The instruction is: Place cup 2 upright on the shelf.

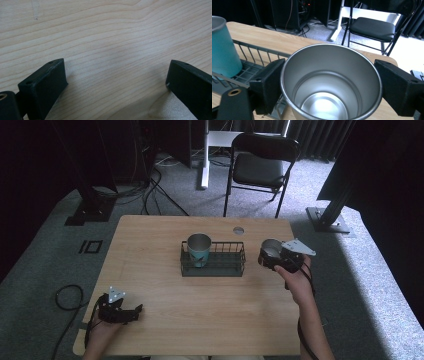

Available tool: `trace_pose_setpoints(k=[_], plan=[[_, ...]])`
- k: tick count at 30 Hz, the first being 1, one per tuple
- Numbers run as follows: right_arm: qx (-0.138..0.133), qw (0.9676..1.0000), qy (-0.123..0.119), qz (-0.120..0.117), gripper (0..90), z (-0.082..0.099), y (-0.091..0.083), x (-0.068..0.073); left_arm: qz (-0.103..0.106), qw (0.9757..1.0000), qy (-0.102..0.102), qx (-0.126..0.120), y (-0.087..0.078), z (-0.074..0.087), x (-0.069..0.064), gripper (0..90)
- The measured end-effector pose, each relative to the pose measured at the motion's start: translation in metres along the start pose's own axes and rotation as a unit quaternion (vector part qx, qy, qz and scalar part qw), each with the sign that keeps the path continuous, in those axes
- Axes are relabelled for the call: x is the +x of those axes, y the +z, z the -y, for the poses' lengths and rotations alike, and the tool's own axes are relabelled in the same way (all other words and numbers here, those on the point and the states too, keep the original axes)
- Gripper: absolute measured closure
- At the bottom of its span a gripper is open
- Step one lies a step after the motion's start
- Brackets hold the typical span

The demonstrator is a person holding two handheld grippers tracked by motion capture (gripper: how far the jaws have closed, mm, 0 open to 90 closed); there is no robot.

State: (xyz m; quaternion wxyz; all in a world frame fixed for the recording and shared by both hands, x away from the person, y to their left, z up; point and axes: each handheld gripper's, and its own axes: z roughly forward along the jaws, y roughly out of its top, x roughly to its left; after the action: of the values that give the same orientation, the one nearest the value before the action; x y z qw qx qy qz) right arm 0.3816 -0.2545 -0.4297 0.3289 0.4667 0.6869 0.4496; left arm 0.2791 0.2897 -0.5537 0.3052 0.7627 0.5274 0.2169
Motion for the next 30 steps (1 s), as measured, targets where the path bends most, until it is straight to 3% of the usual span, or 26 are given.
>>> trace_pose_setpoints(k=[16, 30], plan=[[-0.011, 0.9996, -0.017, -0.022, 13.1, -0.031, 0.002, 0.020, 0.000, 1.0000, 0.000, 0.000, 0.000, 0.000, 0.000, 3.6], [-0.022, 0.9987, -0.017, -0.043, 13.2, -0.049, 0.010, 0.040, 0.000, 1.0000, 0.000, 0.000, 0.000, 0.000, 0.000, 3.6]])
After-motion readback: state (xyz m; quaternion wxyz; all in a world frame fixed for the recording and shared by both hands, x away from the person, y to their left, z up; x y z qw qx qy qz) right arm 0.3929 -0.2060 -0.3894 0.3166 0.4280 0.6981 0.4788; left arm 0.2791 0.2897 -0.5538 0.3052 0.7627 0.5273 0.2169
